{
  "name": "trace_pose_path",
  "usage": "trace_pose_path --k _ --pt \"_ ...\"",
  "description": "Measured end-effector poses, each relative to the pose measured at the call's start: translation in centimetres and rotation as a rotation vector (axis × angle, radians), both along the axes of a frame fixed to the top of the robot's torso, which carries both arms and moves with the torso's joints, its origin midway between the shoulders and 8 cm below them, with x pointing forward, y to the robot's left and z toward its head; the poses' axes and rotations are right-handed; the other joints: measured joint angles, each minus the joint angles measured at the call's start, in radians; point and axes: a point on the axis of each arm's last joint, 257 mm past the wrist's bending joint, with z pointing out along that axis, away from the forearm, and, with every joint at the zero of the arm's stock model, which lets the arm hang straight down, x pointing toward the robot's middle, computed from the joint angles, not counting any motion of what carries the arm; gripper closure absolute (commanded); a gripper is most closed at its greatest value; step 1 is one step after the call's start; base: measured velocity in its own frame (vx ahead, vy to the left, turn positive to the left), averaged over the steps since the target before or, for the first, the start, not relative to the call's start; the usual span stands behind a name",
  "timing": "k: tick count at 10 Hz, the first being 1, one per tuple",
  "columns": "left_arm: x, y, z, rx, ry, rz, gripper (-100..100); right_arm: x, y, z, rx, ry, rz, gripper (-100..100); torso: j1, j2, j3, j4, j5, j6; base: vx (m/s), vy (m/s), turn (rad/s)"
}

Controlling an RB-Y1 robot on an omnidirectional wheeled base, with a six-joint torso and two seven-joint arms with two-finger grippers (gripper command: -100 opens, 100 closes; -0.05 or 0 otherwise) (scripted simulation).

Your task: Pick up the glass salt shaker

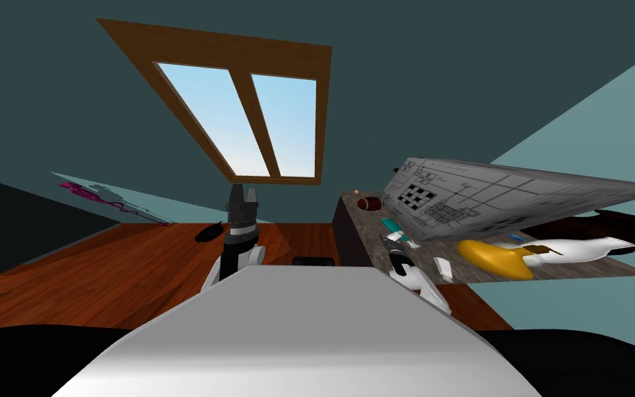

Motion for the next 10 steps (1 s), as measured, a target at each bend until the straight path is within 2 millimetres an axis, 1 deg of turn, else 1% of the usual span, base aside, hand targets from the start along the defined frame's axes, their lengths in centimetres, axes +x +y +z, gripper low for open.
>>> trace_pose_path --k 2,3,4,5,6,7,8,9,10 --pt "0.0 0.0 0.0 0.000 0.000 0.000 0 2.4 -1.2 0.8 -0.015 -0.014 0.015 -100 0.002 0.003 0.002 0.000 0.000 0.000 -0.074 0.044 0.007" --pt "0.0 0.0 0.0 0.000 0.000 0.000 0 2.6 -1.5 0.4 -0.009 -0.008 0.009 -100 0.000 0.002 0.001 0.000 -0.001 0.000 -0.010 0.008 -0.001" --pt "0.0 0.0 0.0 0.000 0.000 0.000 0 2.4 -1.9 -0.1 -0.005 0.001 0.001 -100 -0.001 0.000 0.000 -0.001 -0.001 0.000 -0.072 0.039 0.031" --pt "0.0 0.0 0.0 0.000 0.000 0.000 0 3.2 -2.7 0.6 -0.020 -0.004 0.010 -100 -0.001 0.002 0.001 0.000 -0.001 0.000 -0.086 0.054 0.009" --pt "0.0 0.0 0.0 0.000 0.000 0.000 0 4.1 -3.3 0.8 -0.022 -0.011 0.011 -100 0.000 0.003 0.001 0.000 -0.001 0.000 -0.044 0.037 -0.004" --pt "0.0 0.0 0.0 0.000 0.000 0.000 0 4.7 -3.5 0.6 -0.016 -0.010 0.007 -100 -0.001 0.001 0.000 0.000 -0.001 0.000 -0.011 0.018 0.000" --pt "0.0 0.0 0.0 0.000 0.000 0.000 0 4.6 -3.7 0.2 -0.011 0.000 -0.001 -100 -0.002 0.000 -0.001 -0.001 -0.001 0.001 -0.077 0.058 0.025" --pt "0.0 0.0 0.0 0.000 0.000 0.000 0 5.4 -4.8 1.2 -0.029 -0.005 0.003 -100 0.000 0.002 0.001 0.000 -0.001 0.000 -0.088 0.073 0.012" --pt "0.0 0.0 0.0 0.000 0.000 0.000 0 6.5 -5.3 1.8 -0.032 -0.015 0.004 -100 0.001 0.003 0.001 0.000 -0.001 0.000 -0.042 0.035 -0.002"
